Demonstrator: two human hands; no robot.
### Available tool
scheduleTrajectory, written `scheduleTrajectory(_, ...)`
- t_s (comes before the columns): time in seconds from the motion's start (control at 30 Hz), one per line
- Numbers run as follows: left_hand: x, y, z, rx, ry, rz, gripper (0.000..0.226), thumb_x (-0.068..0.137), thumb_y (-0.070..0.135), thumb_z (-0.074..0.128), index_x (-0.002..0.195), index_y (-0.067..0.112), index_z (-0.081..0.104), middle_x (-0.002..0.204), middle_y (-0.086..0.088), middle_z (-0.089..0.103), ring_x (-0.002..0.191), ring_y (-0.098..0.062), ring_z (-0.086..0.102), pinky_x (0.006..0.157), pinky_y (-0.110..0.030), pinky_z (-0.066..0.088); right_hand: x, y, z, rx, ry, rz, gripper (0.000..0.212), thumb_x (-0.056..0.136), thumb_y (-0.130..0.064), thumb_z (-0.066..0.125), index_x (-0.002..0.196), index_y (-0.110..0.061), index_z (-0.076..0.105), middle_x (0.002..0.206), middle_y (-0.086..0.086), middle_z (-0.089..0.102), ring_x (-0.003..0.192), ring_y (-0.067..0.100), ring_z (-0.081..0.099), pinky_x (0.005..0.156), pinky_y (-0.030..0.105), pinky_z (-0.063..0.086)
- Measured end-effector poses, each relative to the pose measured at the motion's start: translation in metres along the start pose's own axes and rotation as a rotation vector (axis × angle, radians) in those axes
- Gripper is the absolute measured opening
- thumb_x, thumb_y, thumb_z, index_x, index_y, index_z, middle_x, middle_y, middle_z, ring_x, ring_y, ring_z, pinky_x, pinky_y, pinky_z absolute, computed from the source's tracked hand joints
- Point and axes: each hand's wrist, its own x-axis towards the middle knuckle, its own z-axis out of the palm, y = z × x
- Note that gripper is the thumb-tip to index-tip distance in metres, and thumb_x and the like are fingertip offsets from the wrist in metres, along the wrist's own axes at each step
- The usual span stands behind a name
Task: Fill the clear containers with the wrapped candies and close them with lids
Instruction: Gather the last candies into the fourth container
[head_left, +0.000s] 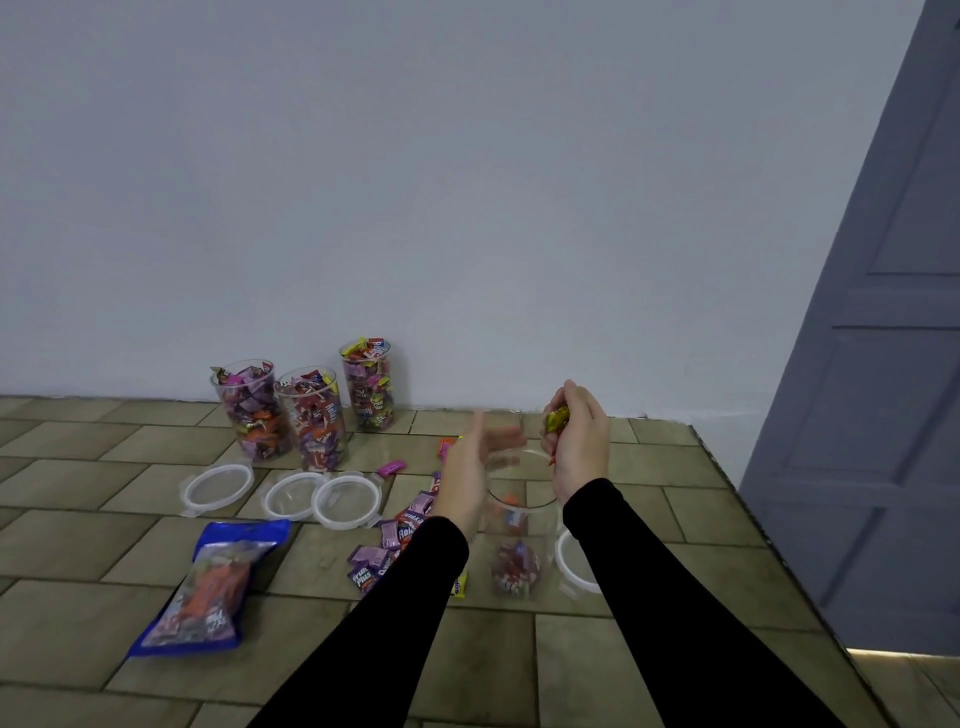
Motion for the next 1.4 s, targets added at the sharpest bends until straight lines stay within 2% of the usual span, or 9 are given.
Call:
scheduleTrajectory(0.1, -0.005, -0.013, -0.002, -0.090, -0.056, -0.154, 0.071, 0.097, 0.062, 0.023, 0.099, 0.011, 0.073, 0.103, -0.012, 0.073, 0.094, -0.030, 0.065, 0.089, -0.045, 0.043, -0.002, -0.004, 0.001, 0.090, -0.089, -0.013, 0.028, 0.098, -0.009, 0.045, 0.070, -0.012, 0.047, 0.066, 0.002, 0.045, 0.047, 0.012, 0.034, 0.039, 0.019, 0.025)
scheduleTrajectory(0.23, -0.004, -0.013, 0.002, -0.188, -0.015, -0.183, 0.075, 0.095, 0.063, 0.024, 0.092, 0.006, 0.074, 0.098, -0.018, 0.072, 0.081, -0.030, 0.065, 0.082, -0.042, 0.046, 0.001, -0.001, -0.002, 0.097, -0.142, -0.029, 0.023, 0.091, -0.001, 0.048, 0.072, -0.015, 0.049, 0.066, 0.001, 0.048, 0.053, 0.012, 0.039, 0.048, 0.020, 0.030)
scheduleTrajectory(0.43, -0.003, -0.018, 0.003, -0.259, 0.010, -0.174, 0.073, 0.097, 0.060, 0.027, 0.089, 0.002, 0.071, 0.094, -0.024, 0.071, 0.086, -0.036, 0.063, 0.090, -0.051, 0.044, -0.001, 0.000, -0.004, 0.040, -0.269, -0.094, 0.020, 0.077, -0.020, 0.053, 0.057, -0.018, 0.049, 0.064, 0.005, 0.055, 0.053, 0.015, 0.042, 0.054, 0.026, 0.031)
scheduleTrajectory(0.7, 0.002, -0.021, 0.002, -0.267, 0.000, -0.189, 0.072, 0.097, 0.061, 0.027, 0.092, 0.002, 0.069, 0.091, -0.023, 0.070, 0.084, -0.034, 0.063, 0.073, -0.039, 0.048, 0.000, 0.001, -0.002, -0.003, -0.279, -0.077, 0.033, 0.079, -0.031, 0.046, 0.049, -0.018, 0.052, 0.055, 0.003, 0.051, 0.055, 0.017, 0.044, 0.054, 0.028, 0.029)
scheduleTrajectory(1.0, 0.002, -0.022, 0.003, -0.329, -0.023, -0.161, 0.077, 0.095, 0.061, 0.033, 0.107, -0.008, 0.062, 0.109, -0.033, 0.064, 0.102, -0.043, 0.062, 0.095, -0.057, 0.044, -0.005, -0.002, 0.000, -0.269, -0.495, -0.145, 0.030, 0.082, -0.029, 0.041, 0.070, -0.006, 0.056, 0.076, 0.003, 0.057, 0.066, 0.010, 0.047, 0.054, 0.012, 0.041)
scheduleTrajectory(1.17, 0.002, -0.017, 0.001, -0.253, -0.073, -0.159, 0.070, 0.100, 0.055, 0.026, 0.106, -0.006, 0.062, 0.105, -0.022, 0.068, 0.102, -0.036, 0.064, 0.091, -0.048, 0.046, -0.004, -0.006, 0.003, -0.355, -0.463, -0.148, 0.032, 0.083, -0.034, 0.043, 0.069, -0.008, 0.056, 0.074, 0.001, 0.057, 0.064, 0.009, 0.046, 0.056, 0.008, 0.037)
scheduleTrajectory(1.23, 0.003, -0.015, -0.005, -0.184, -0.050, -0.122, 0.069, 0.100, 0.055, 0.024, 0.101, 0.000, 0.066, 0.105, -0.018, 0.071, 0.100, -0.033, 0.066, 0.092, -0.044, 0.047, -0.003, -0.010, 0.007, -0.379, -0.439, -0.163, 0.032, 0.082, -0.035, 0.046, 0.066, -0.009, 0.056, 0.070, 0.000, 0.057, 0.063, 0.010, 0.046, 0.061, 0.015, 0.038)
scheduleTrajectory(1.3, 0.002, -0.013, -0.015, -0.050, 0.004, -0.049, 0.064, 0.103, 0.050, 0.023, 0.099, 0.005, 0.069, 0.101, -0.010, 0.073, 0.093, -0.023, 0.068, 0.081, -0.032, 0.051, -0.005, -0.015, 0.016, -0.438, -0.420, -0.204, 0.028, 0.085, -0.029, 0.052, 0.064, -0.012, 0.056, 0.067, -0.003, 0.057, 0.062, 0.007, 0.048, 0.065, 0.021, 0.038)
scheduleTrajectory(1.4, -0.005, -0.015, -0.041, 0.181, 0.093, 0.091, 0.042, 0.104, 0.038, 0.037, 0.096, 0.014, 0.071, 0.094, 0.002, 0.073, 0.088, -0.012, 0.065, 0.075, -0.025, 0.050, -0.021, -0.011, 0.039, -0.567, -0.436, -0.276, 0.022, 0.091, -0.017, 0.056, 0.069, -0.012, 0.057, 0.068, -0.002, 0.055, 0.063, 0.009, 0.048, 0.065, 0.025, 0.038)
